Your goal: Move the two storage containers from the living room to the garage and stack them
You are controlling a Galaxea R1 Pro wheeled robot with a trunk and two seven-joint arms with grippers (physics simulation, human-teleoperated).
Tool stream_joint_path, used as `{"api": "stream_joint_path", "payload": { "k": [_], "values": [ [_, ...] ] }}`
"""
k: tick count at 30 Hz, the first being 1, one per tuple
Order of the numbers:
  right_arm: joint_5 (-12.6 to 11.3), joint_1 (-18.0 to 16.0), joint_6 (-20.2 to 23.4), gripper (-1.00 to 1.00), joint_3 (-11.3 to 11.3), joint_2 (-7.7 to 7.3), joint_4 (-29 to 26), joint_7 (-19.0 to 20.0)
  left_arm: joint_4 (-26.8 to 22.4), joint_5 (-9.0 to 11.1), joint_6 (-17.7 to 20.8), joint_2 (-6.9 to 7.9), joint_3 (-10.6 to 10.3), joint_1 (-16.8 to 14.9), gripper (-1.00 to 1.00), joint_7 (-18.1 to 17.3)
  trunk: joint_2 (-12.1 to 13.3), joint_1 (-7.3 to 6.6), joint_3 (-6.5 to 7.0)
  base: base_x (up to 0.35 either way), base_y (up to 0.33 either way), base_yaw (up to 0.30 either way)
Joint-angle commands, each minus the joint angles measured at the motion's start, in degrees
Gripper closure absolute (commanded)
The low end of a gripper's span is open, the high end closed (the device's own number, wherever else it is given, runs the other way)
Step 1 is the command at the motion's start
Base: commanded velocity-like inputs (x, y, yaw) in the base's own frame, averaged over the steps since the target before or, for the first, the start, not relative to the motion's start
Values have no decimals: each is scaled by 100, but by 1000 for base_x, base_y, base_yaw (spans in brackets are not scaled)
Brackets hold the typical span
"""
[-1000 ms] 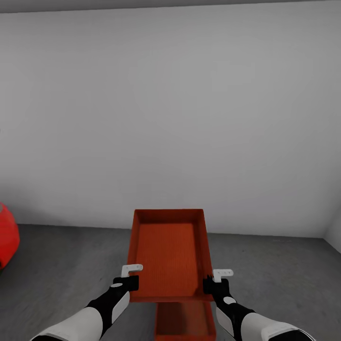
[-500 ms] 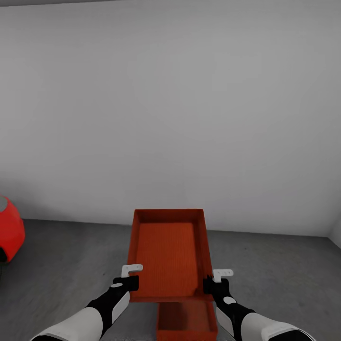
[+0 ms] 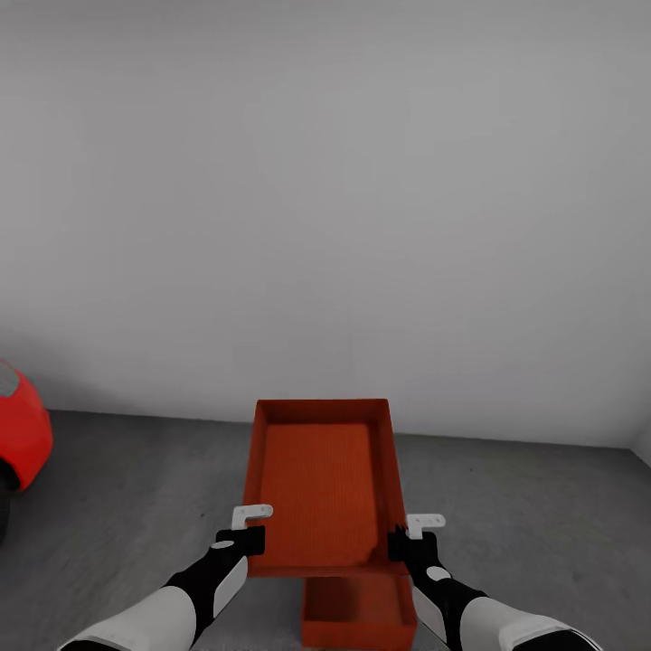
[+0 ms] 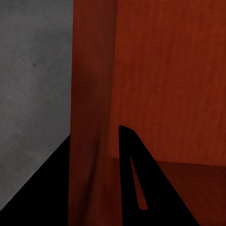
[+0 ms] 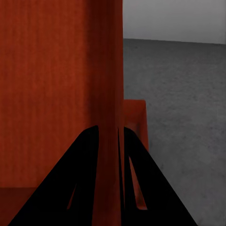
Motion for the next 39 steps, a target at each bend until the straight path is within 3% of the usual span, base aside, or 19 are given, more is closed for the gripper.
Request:
{"api": "stream_joint_path", "payload": {
  "k": [1,24,39],
  "values": [
    [-177,-4,-34,100,-314,-77,19,-8,-27,-50,-118,94,72,-6,100,70,-8,1,-18,0,0,3],
    [-177,-4,-30,100,-314,-75,19,-8,-27,-50,-118,94,72,-6,100,70,-8,1,-179,0,0,0],
    [-177,-4,-36,100,-314,-75,19,-8,-27,-50,-118,94,72,-6,100,70,-8,1,-317,0,0,-97]
  ]
}}
